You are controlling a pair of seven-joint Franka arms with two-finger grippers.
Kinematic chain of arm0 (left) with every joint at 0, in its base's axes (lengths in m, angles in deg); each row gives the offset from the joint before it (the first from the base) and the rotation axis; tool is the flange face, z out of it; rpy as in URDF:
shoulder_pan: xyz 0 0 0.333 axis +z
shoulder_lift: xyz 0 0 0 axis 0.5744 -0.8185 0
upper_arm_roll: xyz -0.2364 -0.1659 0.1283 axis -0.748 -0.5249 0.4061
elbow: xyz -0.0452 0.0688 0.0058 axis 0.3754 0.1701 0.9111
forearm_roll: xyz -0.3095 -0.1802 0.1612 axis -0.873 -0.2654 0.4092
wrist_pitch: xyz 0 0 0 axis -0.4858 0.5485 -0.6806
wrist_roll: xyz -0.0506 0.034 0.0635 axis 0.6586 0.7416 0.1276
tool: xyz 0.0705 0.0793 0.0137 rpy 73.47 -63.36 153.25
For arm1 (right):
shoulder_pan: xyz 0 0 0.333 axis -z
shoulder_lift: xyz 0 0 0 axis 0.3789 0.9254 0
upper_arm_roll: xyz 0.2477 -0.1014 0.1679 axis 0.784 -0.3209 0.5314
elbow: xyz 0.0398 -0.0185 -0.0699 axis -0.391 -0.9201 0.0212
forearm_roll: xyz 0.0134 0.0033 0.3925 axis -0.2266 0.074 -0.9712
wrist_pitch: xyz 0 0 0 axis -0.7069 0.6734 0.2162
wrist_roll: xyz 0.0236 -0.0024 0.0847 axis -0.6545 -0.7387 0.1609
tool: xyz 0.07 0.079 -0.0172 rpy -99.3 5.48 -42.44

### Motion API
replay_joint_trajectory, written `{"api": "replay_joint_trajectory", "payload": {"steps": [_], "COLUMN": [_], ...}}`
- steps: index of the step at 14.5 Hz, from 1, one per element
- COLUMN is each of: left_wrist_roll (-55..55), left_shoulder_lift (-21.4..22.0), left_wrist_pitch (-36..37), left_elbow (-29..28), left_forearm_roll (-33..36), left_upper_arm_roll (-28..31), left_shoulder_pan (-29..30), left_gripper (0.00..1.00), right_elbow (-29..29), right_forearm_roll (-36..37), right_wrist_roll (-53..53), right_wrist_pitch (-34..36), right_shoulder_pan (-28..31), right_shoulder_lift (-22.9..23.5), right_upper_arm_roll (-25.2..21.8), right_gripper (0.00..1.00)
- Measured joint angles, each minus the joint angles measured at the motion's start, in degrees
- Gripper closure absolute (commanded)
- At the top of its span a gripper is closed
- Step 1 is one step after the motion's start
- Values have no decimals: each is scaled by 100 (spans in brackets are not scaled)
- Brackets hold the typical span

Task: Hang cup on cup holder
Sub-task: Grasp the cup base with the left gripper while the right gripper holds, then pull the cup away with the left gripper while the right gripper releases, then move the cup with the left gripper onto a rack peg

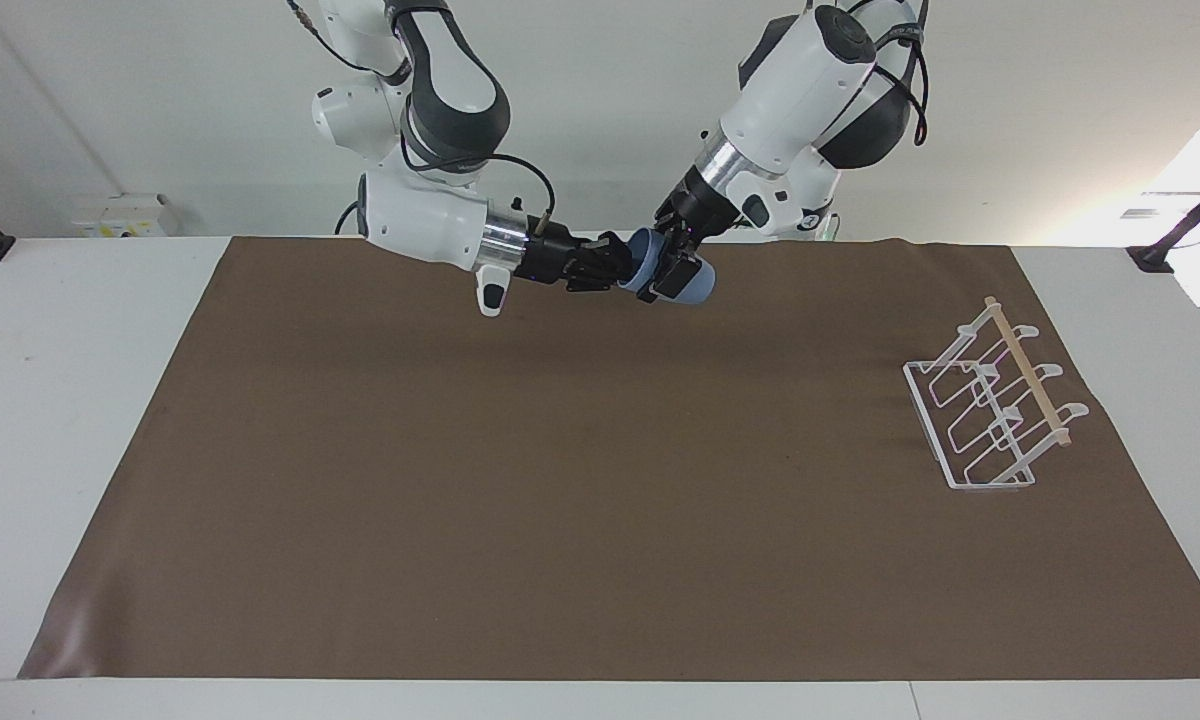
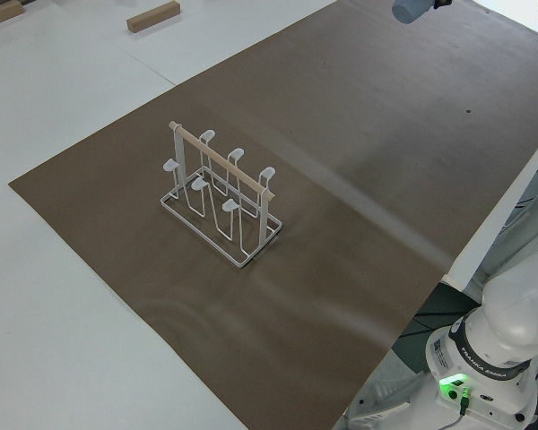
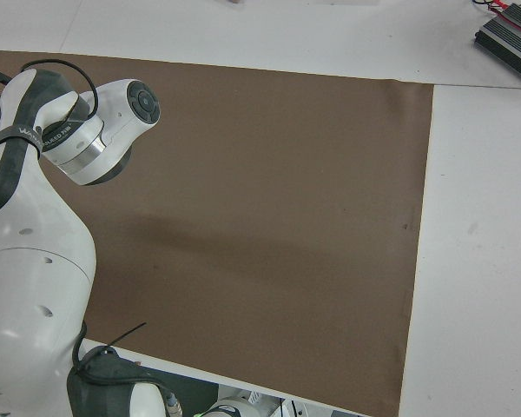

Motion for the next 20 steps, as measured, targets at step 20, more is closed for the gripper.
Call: {"api": "replay_joint_trajectory", "payload": {"steps": [20], "left_wrist_roll": [325], "left_shoulder_lift": [-1613], "left_wrist_pitch": [2833], "left_elbow": [-172], "left_forearm_roll": [7277], "left_upper_arm_roll": [61], "left_shoulder_pan": [421], "left_gripper": [100], "right_elbow": [1620], "right_forearm_roll": [6845], "right_wrist_roll": [-49], "right_wrist_pitch": [2298], "right_shoulder_pan": [2288], "right_shoulder_lift": [-616], "right_upper_arm_roll": [-120], "right_gripper": [1]}}
